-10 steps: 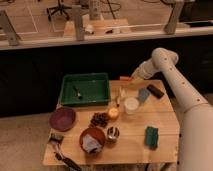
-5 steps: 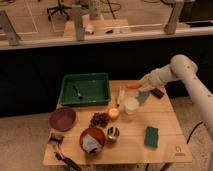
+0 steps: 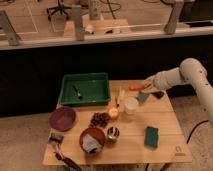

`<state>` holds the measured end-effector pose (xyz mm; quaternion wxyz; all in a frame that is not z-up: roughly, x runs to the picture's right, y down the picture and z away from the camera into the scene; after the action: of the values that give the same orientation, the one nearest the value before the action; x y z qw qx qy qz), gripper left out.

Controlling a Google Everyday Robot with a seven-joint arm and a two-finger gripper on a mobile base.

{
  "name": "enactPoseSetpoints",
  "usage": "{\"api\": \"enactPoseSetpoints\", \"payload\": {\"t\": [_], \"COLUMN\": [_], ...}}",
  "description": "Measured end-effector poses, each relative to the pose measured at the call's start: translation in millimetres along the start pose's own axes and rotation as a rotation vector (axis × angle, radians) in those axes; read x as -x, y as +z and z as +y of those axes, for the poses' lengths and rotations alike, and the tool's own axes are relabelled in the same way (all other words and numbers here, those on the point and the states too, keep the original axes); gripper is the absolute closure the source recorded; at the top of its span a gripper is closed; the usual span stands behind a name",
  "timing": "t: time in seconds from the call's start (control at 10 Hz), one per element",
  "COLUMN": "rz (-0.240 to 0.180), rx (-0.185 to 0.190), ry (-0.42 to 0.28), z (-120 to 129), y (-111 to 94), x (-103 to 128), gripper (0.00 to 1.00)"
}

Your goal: Place pepper in metal cup

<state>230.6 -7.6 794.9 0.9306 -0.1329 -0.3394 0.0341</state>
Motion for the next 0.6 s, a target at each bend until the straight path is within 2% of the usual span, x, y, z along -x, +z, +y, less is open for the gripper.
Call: {"api": "enactPoseSetpoints", "payload": {"t": [0.1,0.2,0.3,0.4,0.5,0.6], "rz": [0.002,0.004,0.008,0.019,0.031,0.035], "rx": [-0.003,-0.004,-0.007,-0.015,-0.027,-0.038], "ry": [-0.016,-0.065,-0.155,-0.291,-0.384,-0.433], "z": [0.4,2.6,8.8,22.2,37.3,50.3], "y": [0.5,4.6,7.5,7.5,4.0,0.7], "x": [0.0,2.6,7.1,11.6,16.7,21.2], "gripper": [0.87,0.87,0.87,0.87,0.87,0.87]}}
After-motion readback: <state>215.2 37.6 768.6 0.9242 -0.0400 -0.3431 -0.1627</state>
